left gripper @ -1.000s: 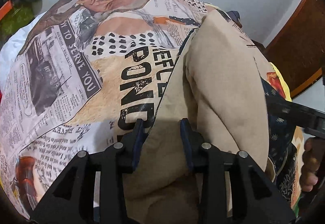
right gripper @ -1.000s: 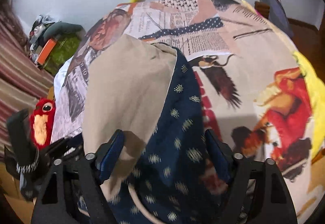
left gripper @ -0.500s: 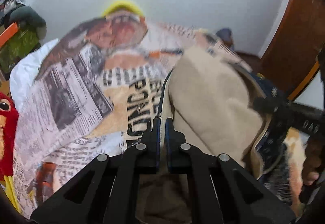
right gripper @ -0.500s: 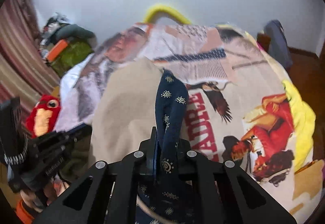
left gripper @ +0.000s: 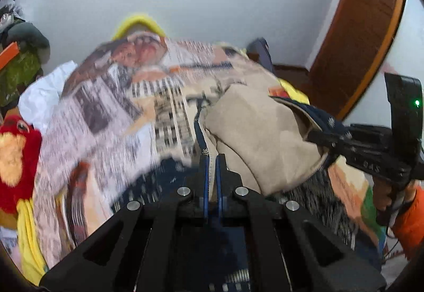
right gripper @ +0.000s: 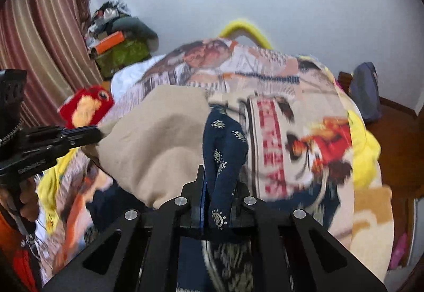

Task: Fold large clothes

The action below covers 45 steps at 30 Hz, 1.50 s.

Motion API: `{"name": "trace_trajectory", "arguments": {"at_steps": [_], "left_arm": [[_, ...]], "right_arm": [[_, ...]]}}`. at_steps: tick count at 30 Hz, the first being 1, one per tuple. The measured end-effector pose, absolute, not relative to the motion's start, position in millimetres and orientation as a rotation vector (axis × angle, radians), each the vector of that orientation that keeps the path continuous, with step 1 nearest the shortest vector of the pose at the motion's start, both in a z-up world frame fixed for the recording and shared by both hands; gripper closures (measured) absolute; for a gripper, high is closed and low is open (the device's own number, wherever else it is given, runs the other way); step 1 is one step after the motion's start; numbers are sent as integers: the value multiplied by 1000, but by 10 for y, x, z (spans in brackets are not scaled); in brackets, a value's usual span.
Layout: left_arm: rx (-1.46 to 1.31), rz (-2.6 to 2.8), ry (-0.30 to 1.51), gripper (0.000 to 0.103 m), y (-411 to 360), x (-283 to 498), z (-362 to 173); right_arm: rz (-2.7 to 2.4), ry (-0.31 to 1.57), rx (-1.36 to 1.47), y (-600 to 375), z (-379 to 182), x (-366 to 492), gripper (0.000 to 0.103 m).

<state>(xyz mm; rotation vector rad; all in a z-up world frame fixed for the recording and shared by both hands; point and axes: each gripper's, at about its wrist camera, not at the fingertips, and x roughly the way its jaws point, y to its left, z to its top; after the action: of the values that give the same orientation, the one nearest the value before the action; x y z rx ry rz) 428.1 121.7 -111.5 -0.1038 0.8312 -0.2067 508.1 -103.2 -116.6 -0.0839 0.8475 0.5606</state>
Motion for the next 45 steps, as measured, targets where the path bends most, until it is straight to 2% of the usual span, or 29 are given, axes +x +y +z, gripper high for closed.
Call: {"name": "trace_trajectory", "arguments": {"at_steps": [9, 14, 25, 28, 33, 40, 42, 44, 45], "left_arm": [[-66, -169, 966, 98, 994, 3669, -1863], [-35, -135, 1026, 98, 966, 3470, -2219], [-21, -154, 1072, 98, 1049, 3253, -2436], [10, -164, 1076, 98, 1054, 3160, -2399], [-31, -158, 1007, 95, 1186, 3091, -2046], [-73, -158, 917, 90, 1230, 3415, -1608], [-72, -186, 912, 85, 1195, 3522, -1595], [-50, -200, 906, 65, 1098, 3649, -1618], [-38, -199, 903, 62, 1061, 3694, -1636]], "right_arm": [[418, 895, -222, -1243, -1763, 4422, 94], [397, 1035, -195, -1442, -2062, 4382, 94], [245, 1071, -351, -1718, -2308, 4086, 94], [301, 1106, -254, -1947, -2232, 4009, 94], [361, 1035, -144, -2109, -1777, 3951, 94], [471, 927, -66, -1776, -1227, 4069, 94], [499, 906, -70, -1616, -1156, 4135, 94], [522, 894, -79, -1472, -1119, 4183, 94], [532, 891, -86, -1381, -1120, 4216, 94]]}}
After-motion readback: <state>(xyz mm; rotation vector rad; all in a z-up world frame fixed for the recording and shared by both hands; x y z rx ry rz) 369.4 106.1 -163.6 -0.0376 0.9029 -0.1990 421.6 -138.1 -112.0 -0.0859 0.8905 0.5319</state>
